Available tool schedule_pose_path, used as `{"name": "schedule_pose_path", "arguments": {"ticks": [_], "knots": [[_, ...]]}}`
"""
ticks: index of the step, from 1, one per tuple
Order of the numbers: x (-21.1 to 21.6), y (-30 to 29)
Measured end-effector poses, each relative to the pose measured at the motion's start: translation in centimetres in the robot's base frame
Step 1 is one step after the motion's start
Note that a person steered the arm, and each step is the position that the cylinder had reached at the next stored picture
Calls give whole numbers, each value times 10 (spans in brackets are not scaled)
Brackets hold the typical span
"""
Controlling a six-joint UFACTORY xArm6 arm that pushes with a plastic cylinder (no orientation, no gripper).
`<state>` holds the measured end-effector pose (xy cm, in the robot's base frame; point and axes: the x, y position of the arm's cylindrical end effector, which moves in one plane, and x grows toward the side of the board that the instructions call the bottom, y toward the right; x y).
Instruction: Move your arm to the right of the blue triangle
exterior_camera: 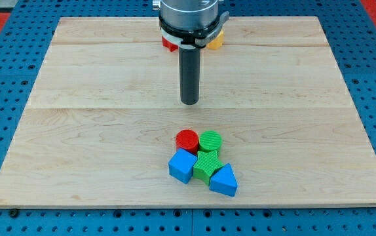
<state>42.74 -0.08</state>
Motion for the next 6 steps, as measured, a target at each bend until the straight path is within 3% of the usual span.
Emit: {"name": "schedule_pose_path", "arguments": {"ticks": [2, 3, 4, 5, 6], "knots": [[1, 24], [37, 110], [106, 148], [191, 137], [184, 48]]}}
